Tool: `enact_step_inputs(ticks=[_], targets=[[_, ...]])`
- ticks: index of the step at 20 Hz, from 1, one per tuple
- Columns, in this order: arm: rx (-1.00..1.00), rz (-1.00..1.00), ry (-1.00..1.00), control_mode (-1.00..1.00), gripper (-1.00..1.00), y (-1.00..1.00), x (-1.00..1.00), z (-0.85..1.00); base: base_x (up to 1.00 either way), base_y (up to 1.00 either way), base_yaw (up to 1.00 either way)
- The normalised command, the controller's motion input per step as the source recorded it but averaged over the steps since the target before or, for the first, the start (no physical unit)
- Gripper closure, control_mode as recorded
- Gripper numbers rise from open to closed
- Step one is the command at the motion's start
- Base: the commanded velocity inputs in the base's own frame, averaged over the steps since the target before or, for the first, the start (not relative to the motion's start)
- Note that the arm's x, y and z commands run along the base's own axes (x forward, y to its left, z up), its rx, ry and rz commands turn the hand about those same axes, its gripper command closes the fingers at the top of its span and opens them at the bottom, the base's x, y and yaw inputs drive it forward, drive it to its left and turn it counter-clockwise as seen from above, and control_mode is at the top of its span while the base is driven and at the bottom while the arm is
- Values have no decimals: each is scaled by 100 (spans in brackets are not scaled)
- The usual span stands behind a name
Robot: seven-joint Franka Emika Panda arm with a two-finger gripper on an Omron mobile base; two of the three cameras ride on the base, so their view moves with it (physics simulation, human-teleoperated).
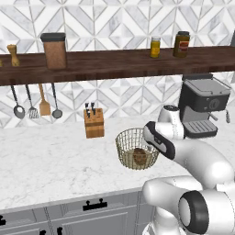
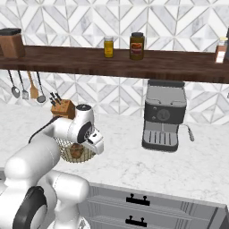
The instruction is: Open the cabinet, pick up the bread from the cabinet and place it in the basket. Then move the basket to the dining counter.
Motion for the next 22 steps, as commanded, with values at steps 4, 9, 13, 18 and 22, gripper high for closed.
enact_step_inputs(ticks=[4, 9, 13, 18, 22], targets=[[0, 1, 0, -100, 100, 15, 0, -19, 0, 0, 0], [0, -3, -1, -100, 100, 18, 3, -2, 0, 0, 0], [13, -1, 6, -100, 100, 19, 8, 31, 0, 0, 0], [21, 0, 1, -100, 100, 30, -16, 73, 0, 0, 0], [27, -5, -5, -100, 100, 19, -38, 68, 0, 0, 0]])
